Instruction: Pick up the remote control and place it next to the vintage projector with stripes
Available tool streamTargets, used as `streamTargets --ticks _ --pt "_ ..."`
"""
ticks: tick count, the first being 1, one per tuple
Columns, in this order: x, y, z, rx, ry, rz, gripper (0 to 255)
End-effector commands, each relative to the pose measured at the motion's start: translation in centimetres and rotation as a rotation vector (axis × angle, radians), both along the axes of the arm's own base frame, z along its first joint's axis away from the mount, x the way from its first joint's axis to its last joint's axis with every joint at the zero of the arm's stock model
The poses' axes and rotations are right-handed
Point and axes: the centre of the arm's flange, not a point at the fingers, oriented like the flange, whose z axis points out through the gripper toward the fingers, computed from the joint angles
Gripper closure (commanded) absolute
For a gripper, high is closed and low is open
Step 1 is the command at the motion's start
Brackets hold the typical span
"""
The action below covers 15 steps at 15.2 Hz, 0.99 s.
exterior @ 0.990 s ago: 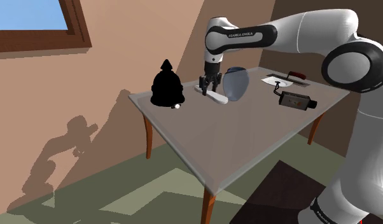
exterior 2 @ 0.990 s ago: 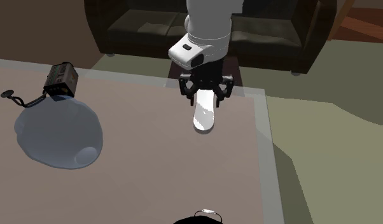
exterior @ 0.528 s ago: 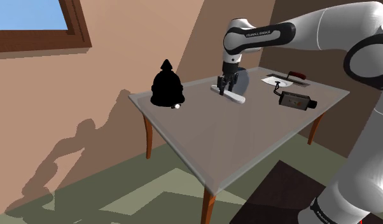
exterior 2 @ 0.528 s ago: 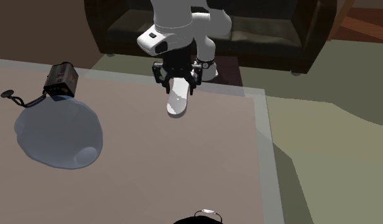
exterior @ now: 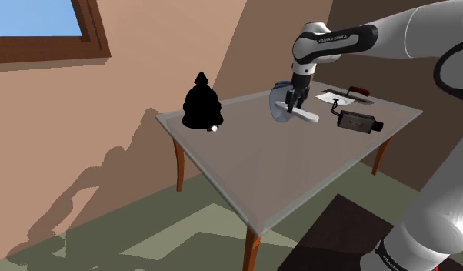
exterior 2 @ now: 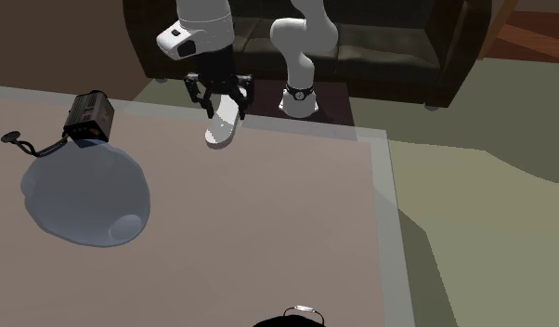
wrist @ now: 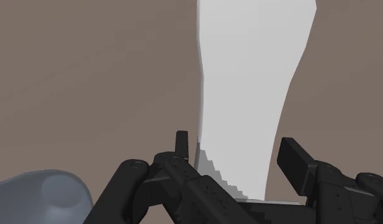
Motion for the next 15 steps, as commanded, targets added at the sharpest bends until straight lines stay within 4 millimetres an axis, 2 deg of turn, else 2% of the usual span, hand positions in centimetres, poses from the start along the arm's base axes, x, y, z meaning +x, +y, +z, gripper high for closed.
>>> streamTargets --ticks 1,15 --pt "-1.3 -2.4 -0.1 0.000 0.000 0.002 255" --pt "-10.6 -18.3 -0.1 0.000 0.000 0.002 255"
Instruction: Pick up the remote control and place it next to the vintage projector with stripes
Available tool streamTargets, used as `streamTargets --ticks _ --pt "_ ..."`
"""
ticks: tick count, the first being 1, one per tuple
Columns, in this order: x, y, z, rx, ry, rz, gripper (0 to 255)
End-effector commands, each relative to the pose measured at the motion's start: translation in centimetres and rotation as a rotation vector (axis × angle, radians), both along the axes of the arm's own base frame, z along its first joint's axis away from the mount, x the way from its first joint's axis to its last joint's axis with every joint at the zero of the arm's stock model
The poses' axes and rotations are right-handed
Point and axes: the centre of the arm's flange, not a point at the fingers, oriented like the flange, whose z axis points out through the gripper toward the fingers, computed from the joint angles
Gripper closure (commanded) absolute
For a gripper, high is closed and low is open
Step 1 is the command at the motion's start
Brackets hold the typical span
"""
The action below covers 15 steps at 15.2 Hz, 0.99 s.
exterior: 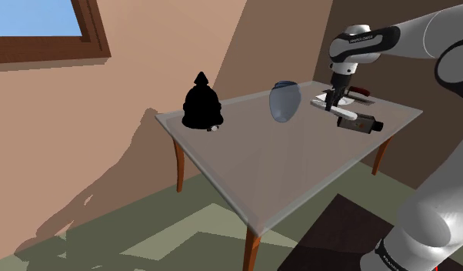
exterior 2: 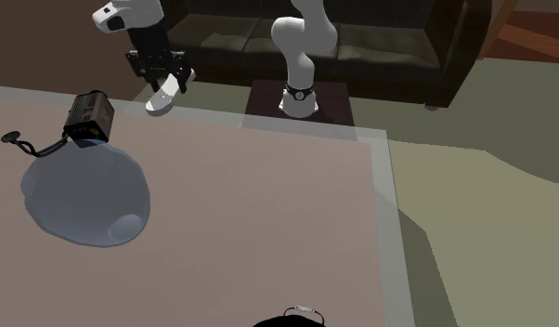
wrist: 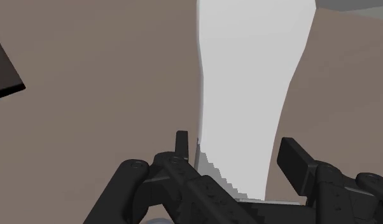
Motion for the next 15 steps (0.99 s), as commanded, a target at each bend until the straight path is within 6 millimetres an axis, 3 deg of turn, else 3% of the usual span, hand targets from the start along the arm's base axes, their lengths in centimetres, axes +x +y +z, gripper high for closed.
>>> streamTargets --ticks 1,12,15 --pt "-1.4 -2.3 0.0 0.000 0.000 0.002 255" --pt "-8.6 -14.7 0.1 0.000 0.000 0.002 255" --pt "-8.6 -14.7 -1.5 0.000 0.000 0.002 255"
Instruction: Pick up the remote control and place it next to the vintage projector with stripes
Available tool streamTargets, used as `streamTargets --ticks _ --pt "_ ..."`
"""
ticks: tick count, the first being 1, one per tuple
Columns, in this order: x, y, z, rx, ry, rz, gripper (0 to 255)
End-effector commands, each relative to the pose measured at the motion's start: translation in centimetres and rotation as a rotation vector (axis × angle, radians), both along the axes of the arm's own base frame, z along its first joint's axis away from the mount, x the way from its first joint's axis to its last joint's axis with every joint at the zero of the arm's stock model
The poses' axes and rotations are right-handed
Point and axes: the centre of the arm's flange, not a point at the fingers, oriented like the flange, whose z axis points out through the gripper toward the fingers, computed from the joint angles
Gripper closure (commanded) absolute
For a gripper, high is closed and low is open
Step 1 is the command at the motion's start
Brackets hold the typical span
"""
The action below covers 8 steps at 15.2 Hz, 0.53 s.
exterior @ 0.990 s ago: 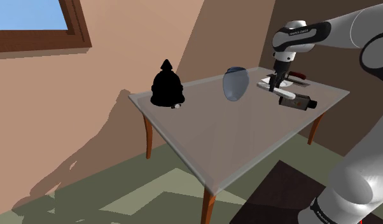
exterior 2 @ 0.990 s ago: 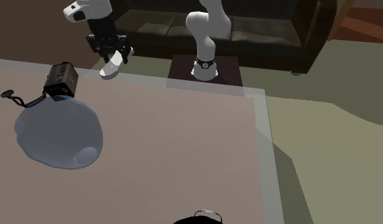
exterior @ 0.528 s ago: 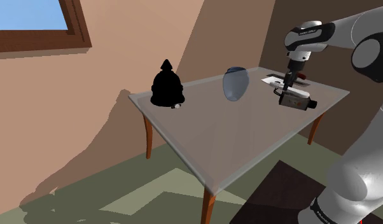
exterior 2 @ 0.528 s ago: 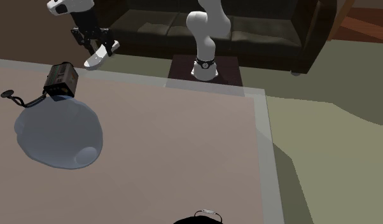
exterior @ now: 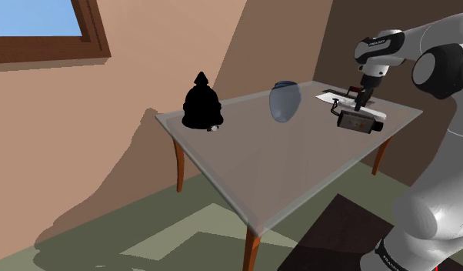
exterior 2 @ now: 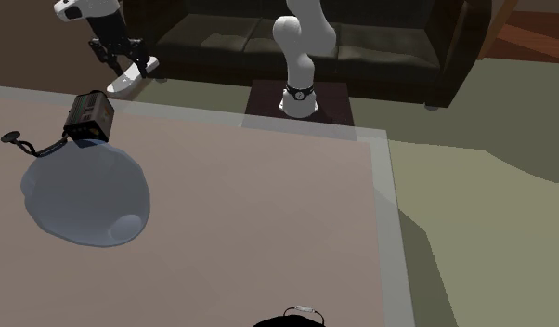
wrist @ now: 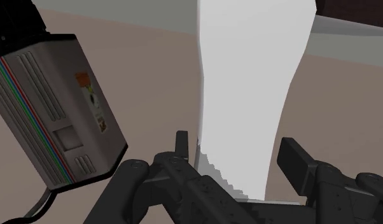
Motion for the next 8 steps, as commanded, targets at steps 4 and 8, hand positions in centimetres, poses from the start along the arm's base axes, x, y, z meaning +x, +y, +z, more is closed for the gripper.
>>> streamTargets --ticks 4,8 --pt "-0.1 -0.1 -2.5 0.000 0.000 0.001 255" --pt "-0.1 -0.1 -4.6 0.000 0.000 0.001 255"
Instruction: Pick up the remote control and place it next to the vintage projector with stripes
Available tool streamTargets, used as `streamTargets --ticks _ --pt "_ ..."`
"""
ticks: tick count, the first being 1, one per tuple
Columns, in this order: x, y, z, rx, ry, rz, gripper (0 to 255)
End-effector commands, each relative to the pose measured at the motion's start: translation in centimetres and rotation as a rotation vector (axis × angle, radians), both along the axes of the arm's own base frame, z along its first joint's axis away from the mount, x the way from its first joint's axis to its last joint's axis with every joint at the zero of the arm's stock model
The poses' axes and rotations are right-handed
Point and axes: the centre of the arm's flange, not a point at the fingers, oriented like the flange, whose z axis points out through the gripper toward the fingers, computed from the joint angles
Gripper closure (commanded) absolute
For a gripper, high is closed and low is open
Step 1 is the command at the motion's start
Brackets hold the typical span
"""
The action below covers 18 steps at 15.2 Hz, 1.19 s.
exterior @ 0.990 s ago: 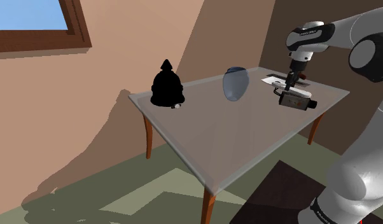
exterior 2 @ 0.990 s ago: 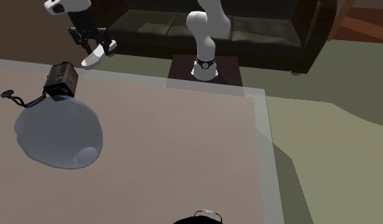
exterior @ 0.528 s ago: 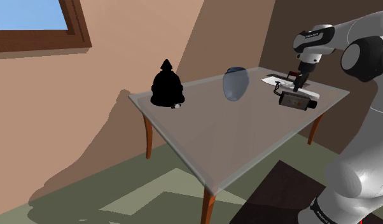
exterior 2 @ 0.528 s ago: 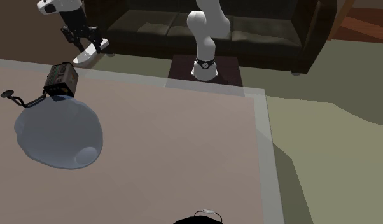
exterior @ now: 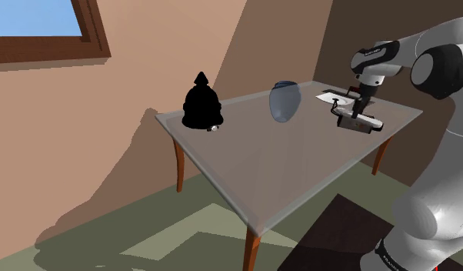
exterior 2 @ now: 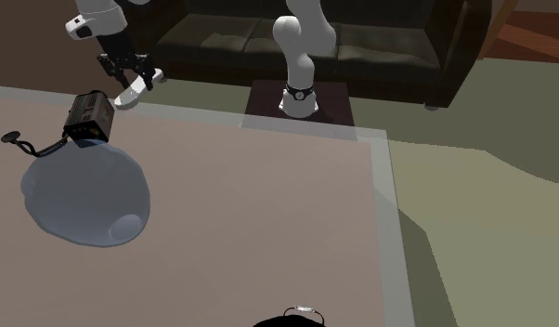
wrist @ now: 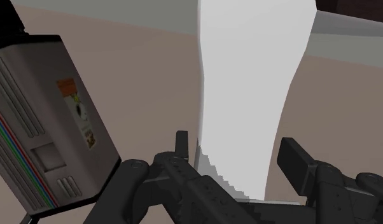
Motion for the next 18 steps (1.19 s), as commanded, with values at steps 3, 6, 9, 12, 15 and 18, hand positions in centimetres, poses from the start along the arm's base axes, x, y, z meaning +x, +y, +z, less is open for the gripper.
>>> streamTargets --ticks 3,6,9,12,15,18 --pt "0.0 -0.1 -2.1 -0.001 0.000 0.000 255" --pt "0.0 -0.1 -3.7 -0.001 0.000 0.000 255" --pt "0.0 -0.1 -5.3 -0.001 0.000 0.000 255" --pt "0.0 -0.1 -6.8 -0.001 0.000 0.000 255" --pt "0.0 -0.1 -8.4 -0.001 0.000 0.000 255" --pt "0.0 -0.1 -10.0 -0.001 0.000 0.000 255"
